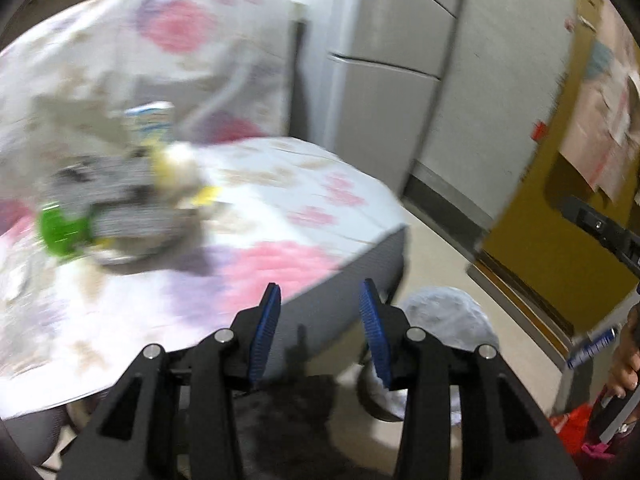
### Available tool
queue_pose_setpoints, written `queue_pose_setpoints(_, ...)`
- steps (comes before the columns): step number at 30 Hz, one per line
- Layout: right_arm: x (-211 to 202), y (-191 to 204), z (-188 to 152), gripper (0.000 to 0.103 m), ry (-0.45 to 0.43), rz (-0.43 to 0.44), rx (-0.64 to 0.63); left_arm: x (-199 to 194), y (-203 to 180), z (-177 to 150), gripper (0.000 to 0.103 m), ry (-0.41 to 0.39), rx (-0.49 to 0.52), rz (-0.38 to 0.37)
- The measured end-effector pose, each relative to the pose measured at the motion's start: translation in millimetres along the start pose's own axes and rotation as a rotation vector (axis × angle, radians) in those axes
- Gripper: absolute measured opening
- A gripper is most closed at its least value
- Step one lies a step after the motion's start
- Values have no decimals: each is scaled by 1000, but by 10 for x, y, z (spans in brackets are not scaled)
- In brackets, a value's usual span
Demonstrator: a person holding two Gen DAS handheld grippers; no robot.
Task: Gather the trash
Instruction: 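Bring both grippers back over the chair seat, then grasp the gray cloth with the right gripper and lift it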
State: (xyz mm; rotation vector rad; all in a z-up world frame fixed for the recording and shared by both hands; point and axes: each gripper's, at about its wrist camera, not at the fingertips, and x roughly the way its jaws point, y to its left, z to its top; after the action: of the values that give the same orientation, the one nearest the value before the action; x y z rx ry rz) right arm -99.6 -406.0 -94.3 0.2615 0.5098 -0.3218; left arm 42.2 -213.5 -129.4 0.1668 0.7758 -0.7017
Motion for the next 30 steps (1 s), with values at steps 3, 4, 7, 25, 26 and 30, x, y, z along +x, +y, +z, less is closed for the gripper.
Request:
queue_pose_setpoints(3,108,512,84,37,10,118,-87,-260,329,-58,50,-28,-54,74)
queue_pose_setpoints(4,153,624,102,37,15,143,-103,-354,461,-91,52,-34,-71,114)
queue_pose_setpoints(7,274,946,135,41,43,227,-146,-564,798,-217,52,-33,-125,197)
queue_pose_setpoints(25,1308,2116,345,50,174,399,-280,-814,1820,-216,58,-23,-305,391)
queue_pose_setpoints(26,1407,2159,378,49,184,410,-272,-797,1849,-200,58,-20,-306,392)
queue_pose_setpoints(30,1785,2288,448,48,247,405,-255,-730,2002,-126,58,-22,-320,403)
